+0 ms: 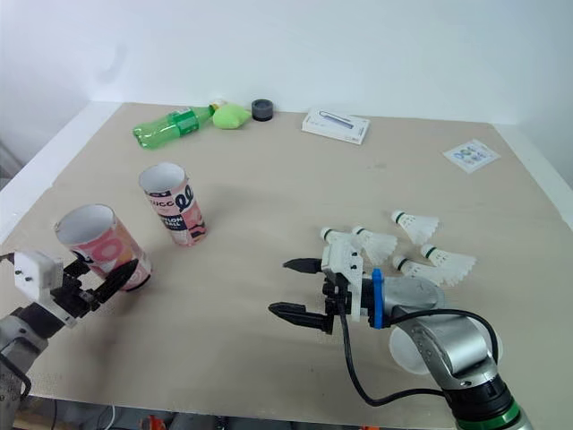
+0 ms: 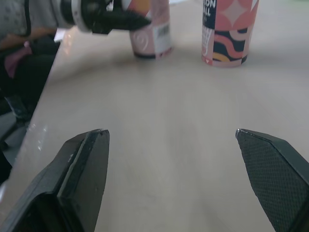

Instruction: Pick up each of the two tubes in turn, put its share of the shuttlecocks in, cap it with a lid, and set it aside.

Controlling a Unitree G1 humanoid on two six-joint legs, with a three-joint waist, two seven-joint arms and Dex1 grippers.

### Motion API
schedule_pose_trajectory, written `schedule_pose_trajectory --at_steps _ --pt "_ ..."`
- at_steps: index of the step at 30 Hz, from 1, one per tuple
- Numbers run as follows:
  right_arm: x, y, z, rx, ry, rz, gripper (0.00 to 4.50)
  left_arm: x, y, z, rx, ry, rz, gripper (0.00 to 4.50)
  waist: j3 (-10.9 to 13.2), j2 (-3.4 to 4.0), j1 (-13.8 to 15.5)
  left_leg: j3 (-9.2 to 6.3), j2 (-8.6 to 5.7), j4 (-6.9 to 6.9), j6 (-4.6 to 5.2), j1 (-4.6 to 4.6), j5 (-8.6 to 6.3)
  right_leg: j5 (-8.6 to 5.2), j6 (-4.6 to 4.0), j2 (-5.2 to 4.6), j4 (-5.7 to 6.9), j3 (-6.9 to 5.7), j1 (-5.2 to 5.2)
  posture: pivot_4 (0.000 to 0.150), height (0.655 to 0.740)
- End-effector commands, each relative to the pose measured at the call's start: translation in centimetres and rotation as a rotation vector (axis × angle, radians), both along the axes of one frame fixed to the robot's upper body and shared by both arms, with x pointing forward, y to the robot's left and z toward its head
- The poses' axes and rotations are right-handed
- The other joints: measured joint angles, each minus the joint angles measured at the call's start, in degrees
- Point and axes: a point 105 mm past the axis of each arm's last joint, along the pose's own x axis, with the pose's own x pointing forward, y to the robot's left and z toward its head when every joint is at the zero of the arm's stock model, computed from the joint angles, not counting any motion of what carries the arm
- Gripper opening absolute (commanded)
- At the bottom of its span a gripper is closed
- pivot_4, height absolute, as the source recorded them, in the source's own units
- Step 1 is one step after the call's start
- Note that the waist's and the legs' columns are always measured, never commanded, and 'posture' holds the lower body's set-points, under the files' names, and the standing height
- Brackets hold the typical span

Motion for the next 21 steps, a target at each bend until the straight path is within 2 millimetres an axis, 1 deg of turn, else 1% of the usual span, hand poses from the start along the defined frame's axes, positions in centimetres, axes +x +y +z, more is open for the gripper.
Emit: schedule_pose_trajectory --at_steps 1,3,5,6,9,11,13,14,16,19,21 --pt "-1.5 -0.7 3.3 0.076 -0.022 0.084 4.5 -2.8 -2.2 0.2 0.071 0.115 -0.266 3.29 0.01 0.01 0.0 0.02 0.0 -0.05 0.0 0.02 0.0 -0.01 -0.01 -0.01 -0.02 0.01 0.0 0.15 0.7294" --pt "-1.6 -1.5 4.4 0.103 -0.022 0.082 4.5 -3.4 -3.2 0.9 0.101 0.185 -0.389 3.29 0.01 0.06 0.05 0.02 0.01 -0.1 0.0 0.04 0.0 -0.05 -0.04 -0.04 -0.01 -0.01 0.0 0.15 0.7294" --pt "-1.4 -2.2 5.1 0.106 -0.028 0.062 4.5 -3.5 -4.1 1.5 0.15 0.256 -0.488 3.29 0.06 0.13 0.32 -0.03 -0.03 -0.1 0.0 0.07 0.0 -0.15 0.07 -0.09 0.01 -0.09 0.03 0.15 0.7294" --pt "-1.4 -2.4 5.2 0.104 -0.03 0.055 4.5 -3.5 -4.4 1.7 0.165 0.278 -0.512 3.29 0.08 0.17 0.37 -0.03 0.0 -0.1 0.01 0.08 0.01 -0.23 0.19 -0.08 0.0 -0.15 0.0 0.15 0.7294" --pt "-1.4 -2.6 5.3 0.103 -0.029 0.049 4.5 -3.4 -4.6 1.8 0.172 0.303 -0.528 3.29 0.17 0.28 0.09 0.07 0.07 -0.1 0.01 0.09 0.01 -0.3 0.1 -0.09 0.0 -0.17 0.02 0.15 0.7294" --pt "-1.0 -3.4 5.1 0.067 -0.047 -0.003 4.5 -2.8 -6.7 2.3 0.244 0.31 -0.665 3.29 0.23 0.39 0.01 0.11 0.09 -0.11 0.01 0.1 0.01 -0.25 0.18 -0.09 0.0 -0.16 0.0 0.15 0.7294" --pt "-0.9 -4.1 5.1 0.038 -0.06 -0.041 4.5 -2.3 -7.7 2.0 0.348 0.314 -0.743 3.29 0.45 0.51 0.74 -0.05 0.02 -0.1 0.01 0.03 0.06 -0.27 0.23 -0.03 0.03 -0.21 -0.04 0.15 0.7294" --pt "-1.0 -4.4 5.1 0.025 -0.065 -0.055 4.5 -2.0 -7.8 1.6 0.386 0.328 -0.757 3.29 0.49 0.57 0.92 -0.08 0.0 -0.1 -0.01 0.01 0.1 -0.26 0.25 -0.03 0.03 -0.23 -0.09 0.15 0.7294" --pt "-1.1 -5.2 5.2 0.002 -0.076 -0.085 4.5 -1.4 -8.3 1.5 0.436 0.315 -0.798 3.29 0.48 0.71 0.85 0.0 -0.05 -0.11 -0.04 -0.05 0.1 -0.24 0.28 -0.1 0.0 -0.17 -0.02 0.15 0.7294" --pt "-1.1 -6.2 5.3 -0.016 -0.083 -0.128 4.5 -0.3 -9.4 1.9 0.452 0.275 -0.831 3.29 0.49 0.9 1.46 0.0 -0.19 -0.12 -0.04 -0.06 0.09 -0.16 0.14 -0.21 0.0 -0.13 0.01 0.15 0.7294" --pt "-1.2 -7.1 5.0 -0.044 -0.08 -0.173 4.5 1.2 -10.9 2.6 0.487 0.192 -0.858 3.29 0.5 0.89 1.68 -0.03 -0.18 -0.04 -0.03 -0.06 0.1 -0.25 0.41 -0.2 0.01 -0.16 0.03 0.15 0.7294"
